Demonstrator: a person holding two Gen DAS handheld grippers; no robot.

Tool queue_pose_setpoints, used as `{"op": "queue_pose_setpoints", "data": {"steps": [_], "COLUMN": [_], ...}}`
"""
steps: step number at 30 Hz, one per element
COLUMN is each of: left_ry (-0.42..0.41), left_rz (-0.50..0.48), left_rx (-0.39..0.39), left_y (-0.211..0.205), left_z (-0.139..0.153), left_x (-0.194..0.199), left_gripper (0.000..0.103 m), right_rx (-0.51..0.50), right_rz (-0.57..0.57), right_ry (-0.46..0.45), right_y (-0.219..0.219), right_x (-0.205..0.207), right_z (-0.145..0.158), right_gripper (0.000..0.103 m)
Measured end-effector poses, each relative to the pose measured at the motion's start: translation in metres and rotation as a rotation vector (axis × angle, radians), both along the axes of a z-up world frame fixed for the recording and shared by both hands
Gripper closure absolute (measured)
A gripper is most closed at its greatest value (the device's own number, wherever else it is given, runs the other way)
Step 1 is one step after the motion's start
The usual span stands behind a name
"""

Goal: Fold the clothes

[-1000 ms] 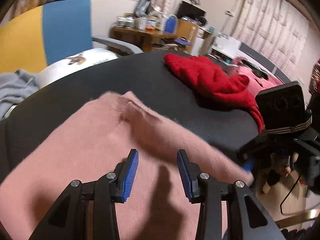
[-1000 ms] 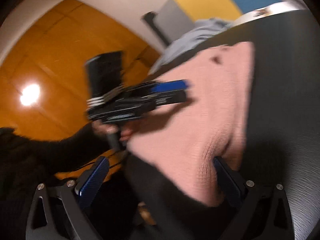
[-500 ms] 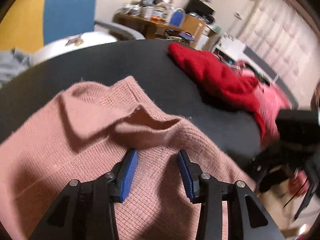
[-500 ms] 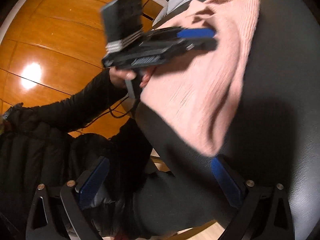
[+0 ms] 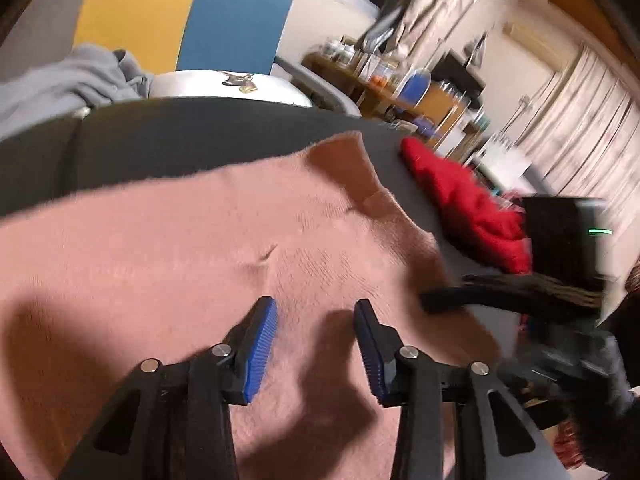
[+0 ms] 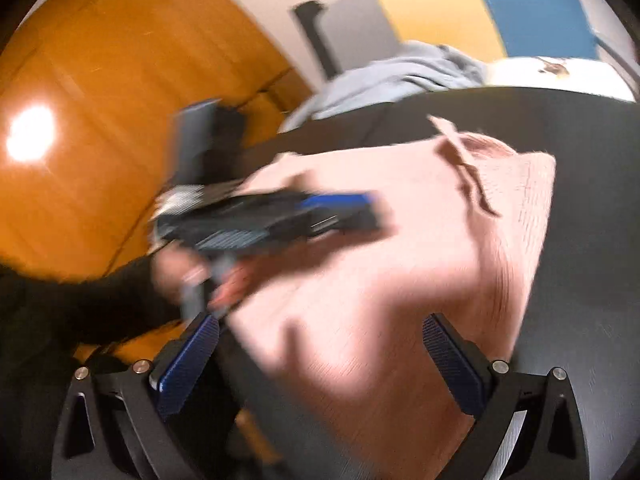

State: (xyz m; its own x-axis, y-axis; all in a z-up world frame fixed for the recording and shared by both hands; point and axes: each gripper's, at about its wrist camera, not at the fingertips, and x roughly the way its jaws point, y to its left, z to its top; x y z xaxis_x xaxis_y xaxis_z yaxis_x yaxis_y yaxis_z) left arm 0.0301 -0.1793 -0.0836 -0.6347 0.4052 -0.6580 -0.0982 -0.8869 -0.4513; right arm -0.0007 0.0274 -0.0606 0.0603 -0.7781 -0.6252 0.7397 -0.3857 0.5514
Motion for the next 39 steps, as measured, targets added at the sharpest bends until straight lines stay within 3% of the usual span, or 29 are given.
{"op": "queue_pose_setpoints", "data": {"steps": [2, 5, 9, 12, 16, 20, 25, 31, 33, 35, 37, 39], "left_ry": [0.013, 0.02, 0.044, 0.069, 0.073, 0.037, 0.013, -0.03, -0.069, -0.058, -0.029, -0.049], "left_rz": [0.01, 0.0, 0.047, 0.153, 0.407, 0.532, 0.445, 0.309, 0.285, 0.243, 0.23, 0.244], "left_rx": [0.012, 0.036, 0.083, 0.082, 0.02, 0.076, 0.183, 0.263, 0.284, 0.321, 0.306, 0.281], "left_y": [0.0, 0.006, -0.018, -0.073, -0.173, -0.247, -0.272, -0.26, -0.256, -0.25, -0.244, -0.241], "left_z": [-0.002, 0.002, 0.016, 0.024, 0.033, 0.023, -0.001, -0.027, -0.033, -0.028, -0.018, -0.021], "left_x": [0.008, 0.019, 0.056, 0.105, 0.205, 0.277, 0.293, 0.261, 0.254, 0.253, 0.258, 0.262], "left_gripper": [0.063, 0.061, 0.059, 0.057, 0.056, 0.052, 0.052, 0.052, 0.059, 0.072, 0.082, 0.088], "right_rx": [0.023, -0.102, -0.072, -0.032, 0.052, 0.049, -0.033, 0.044, 0.04, 0.002, -0.036, -0.063], "right_rz": [-0.071, -0.122, -0.105, -0.111, -0.176, -0.199, -0.079, -0.085, -0.105, -0.111, -0.105, -0.107], "right_ry": [-0.022, -0.054, -0.009, -0.019, -0.036, 0.061, 0.119, 0.11, 0.121, 0.14, 0.166, 0.171], "right_y": [-0.005, 0.013, 0.021, 0.026, 0.018, -0.011, -0.078, -0.129, -0.126, -0.12, -0.114, -0.111], "right_x": [-0.013, -0.011, -0.004, -0.007, -0.014, -0.003, 0.012, 0.01, 0.009, 0.01, 0.013, 0.014], "right_z": [-0.019, -0.027, -0.029, -0.027, -0.02, 0.007, 0.023, 0.003, -0.006, -0.012, -0.017, -0.018], "right_gripper": [0.0, 0.0, 0.0, 0.0, 0.0, 0.0, 0.0, 0.0, 0.0, 0.0, 0.0, 0.0]}}
